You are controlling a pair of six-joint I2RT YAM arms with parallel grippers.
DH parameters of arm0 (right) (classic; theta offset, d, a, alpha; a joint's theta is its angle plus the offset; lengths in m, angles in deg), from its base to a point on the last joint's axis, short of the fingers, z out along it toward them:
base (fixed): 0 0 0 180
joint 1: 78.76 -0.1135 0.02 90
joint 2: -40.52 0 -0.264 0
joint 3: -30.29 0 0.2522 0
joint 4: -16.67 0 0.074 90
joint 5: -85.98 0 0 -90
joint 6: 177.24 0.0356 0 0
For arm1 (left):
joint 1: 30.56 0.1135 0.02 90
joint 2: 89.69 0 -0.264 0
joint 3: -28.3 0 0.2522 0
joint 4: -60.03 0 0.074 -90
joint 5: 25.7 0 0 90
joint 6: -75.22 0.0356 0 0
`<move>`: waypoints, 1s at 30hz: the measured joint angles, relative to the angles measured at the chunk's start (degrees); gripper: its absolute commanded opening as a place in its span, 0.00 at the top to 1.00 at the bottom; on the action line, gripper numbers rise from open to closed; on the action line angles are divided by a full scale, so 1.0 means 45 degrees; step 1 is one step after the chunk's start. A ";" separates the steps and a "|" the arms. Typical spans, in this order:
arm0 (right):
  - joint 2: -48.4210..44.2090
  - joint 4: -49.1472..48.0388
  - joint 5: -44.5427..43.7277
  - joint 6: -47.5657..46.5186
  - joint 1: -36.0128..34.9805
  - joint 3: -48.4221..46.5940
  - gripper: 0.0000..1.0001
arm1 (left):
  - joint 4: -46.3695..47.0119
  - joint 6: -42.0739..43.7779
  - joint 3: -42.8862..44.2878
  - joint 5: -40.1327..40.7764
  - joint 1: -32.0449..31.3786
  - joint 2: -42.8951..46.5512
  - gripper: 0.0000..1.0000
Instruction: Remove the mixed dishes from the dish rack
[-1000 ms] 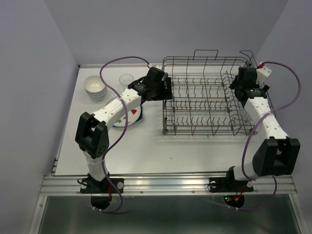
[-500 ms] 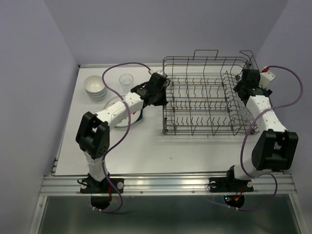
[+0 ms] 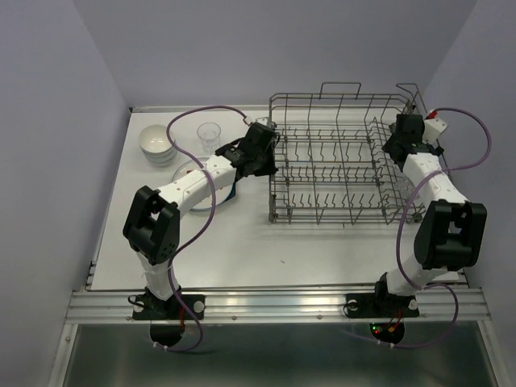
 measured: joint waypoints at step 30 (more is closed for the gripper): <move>0.1647 -0.1151 -0.1122 -0.0899 -0.0087 -0.0835 0.02 | 0.0442 -0.0427 -0.0233 0.0141 -0.0102 0.0083 0.89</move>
